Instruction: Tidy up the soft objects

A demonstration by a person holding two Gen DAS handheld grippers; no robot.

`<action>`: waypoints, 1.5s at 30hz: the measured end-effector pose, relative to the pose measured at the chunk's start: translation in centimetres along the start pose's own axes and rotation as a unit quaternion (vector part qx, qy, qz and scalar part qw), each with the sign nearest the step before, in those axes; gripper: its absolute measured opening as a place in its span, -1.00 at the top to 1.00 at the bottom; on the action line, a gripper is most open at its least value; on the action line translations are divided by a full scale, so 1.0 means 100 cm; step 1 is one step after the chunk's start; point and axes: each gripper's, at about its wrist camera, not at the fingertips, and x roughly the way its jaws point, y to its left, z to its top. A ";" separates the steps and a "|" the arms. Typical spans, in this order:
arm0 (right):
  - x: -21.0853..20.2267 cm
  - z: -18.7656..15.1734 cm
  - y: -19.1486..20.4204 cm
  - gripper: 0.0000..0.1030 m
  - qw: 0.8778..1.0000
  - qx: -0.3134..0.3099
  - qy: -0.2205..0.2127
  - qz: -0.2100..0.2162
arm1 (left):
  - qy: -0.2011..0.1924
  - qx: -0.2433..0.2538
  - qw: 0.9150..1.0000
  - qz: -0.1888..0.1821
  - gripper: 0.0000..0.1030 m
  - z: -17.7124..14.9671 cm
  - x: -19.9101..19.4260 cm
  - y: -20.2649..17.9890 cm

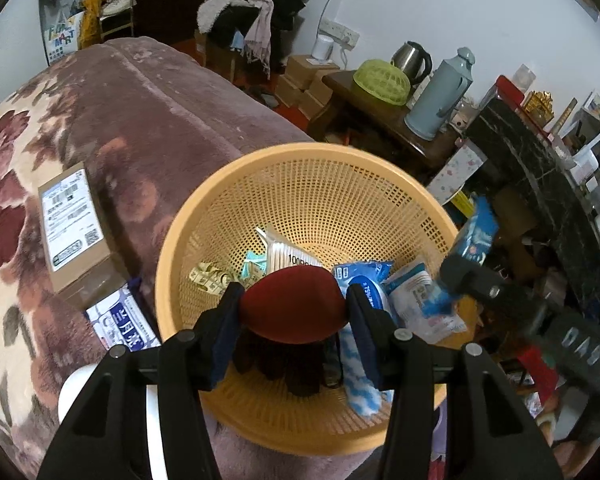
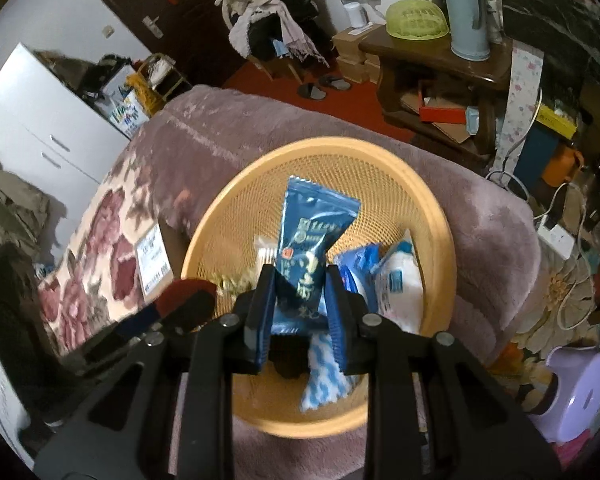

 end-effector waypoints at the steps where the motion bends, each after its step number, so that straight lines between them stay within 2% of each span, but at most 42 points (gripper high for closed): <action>1: 0.002 0.002 -0.002 0.47 1.000 0.006 0.004 0.008 | 0.006 0.005 1.000 0.004 -0.27 0.000 0.004 -0.001; 2: 0.005 0.003 -0.005 0.40 1.000 0.017 0.012 0.010 | 0.009 0.009 1.000 0.013 -0.41 0.000 0.007 -0.002; 3: 0.005 0.003 -0.008 0.15 1.000 0.025 0.015 0.008 | 0.005 0.012 1.000 0.021 -0.70 -0.002 0.008 -0.002; 4: 0.005 0.003 -0.008 -0.25 0.999 0.029 0.014 0.007 | -0.002 0.013 1.000 0.023 -0.89 -0.004 0.007 -0.001; 6: 0.000 0.001 -0.008 -0.68 1.000 0.029 -0.002 -0.004 | -0.008 0.012 1.000 0.026 -0.97 -0.006 0.007 0.000; 9: -0.005 -0.002 -0.007 -0.81 0.999 0.033 -0.018 -0.001 | 0.000 0.017 0.999 0.027 -0.98 -0.008 0.010 0.001; 10: -0.005 -0.002 -0.007 -0.95 0.999 0.035 -0.016 -0.001 | 0.003 0.018 0.999 0.031 -0.99 -0.009 0.010 0.002; 11: -0.005 -0.003 -0.008 -1.00 0.999 0.036 -0.014 0.000 | 0.004 0.017 0.999 0.032 -0.99 -0.009 0.010 0.002; 33: -0.017 -0.023 -0.010 -1.00 0.999 0.006 -0.013 -0.041 | -0.005 -0.009 0.999 0.033 -0.99 -0.017 -0.006 0.014; 45: -0.019 -0.028 -0.009 -1.00 0.999 0.001 -0.009 -0.046 | -0.007 -0.011 0.999 0.034 -0.99 -0.021 -0.012 0.015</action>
